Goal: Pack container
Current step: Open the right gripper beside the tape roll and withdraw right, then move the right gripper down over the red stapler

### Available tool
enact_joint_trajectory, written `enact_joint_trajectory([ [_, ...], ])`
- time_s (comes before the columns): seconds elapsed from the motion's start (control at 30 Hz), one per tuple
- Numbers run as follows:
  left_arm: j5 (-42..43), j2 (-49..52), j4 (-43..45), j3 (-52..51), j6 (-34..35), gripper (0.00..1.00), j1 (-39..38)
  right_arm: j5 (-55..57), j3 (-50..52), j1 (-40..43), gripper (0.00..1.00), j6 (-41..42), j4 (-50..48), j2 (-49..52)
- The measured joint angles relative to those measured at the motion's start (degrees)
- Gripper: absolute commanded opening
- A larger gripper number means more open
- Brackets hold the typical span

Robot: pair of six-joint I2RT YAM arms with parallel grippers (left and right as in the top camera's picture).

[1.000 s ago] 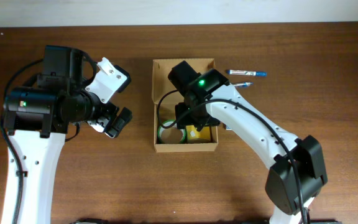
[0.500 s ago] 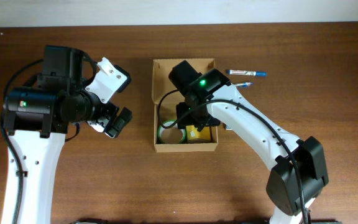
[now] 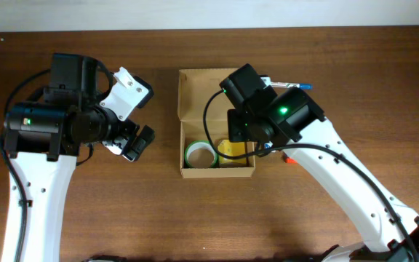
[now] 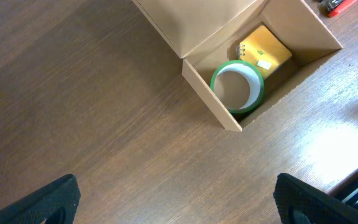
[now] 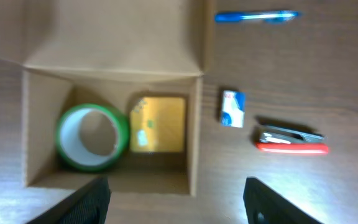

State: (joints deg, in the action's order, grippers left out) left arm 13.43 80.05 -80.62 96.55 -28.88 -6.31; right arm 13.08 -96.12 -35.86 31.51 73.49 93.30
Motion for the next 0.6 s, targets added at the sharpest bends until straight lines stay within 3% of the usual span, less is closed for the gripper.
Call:
enact_joint_trajectory([
  [0.17, 0.0, 0.0, 0.0, 0.0, 0.0, 1.0, 0.0, 1.6, 0.0, 3.5, 0.7, 0.0, 2.8, 0.0],
  [0.6, 0.0, 0.0, 0.0, 0.0, 0.0, 1.0, 0.0, 2.1, 0.0, 26.2, 0.71, -5.9, 1.9, 0.0],
])
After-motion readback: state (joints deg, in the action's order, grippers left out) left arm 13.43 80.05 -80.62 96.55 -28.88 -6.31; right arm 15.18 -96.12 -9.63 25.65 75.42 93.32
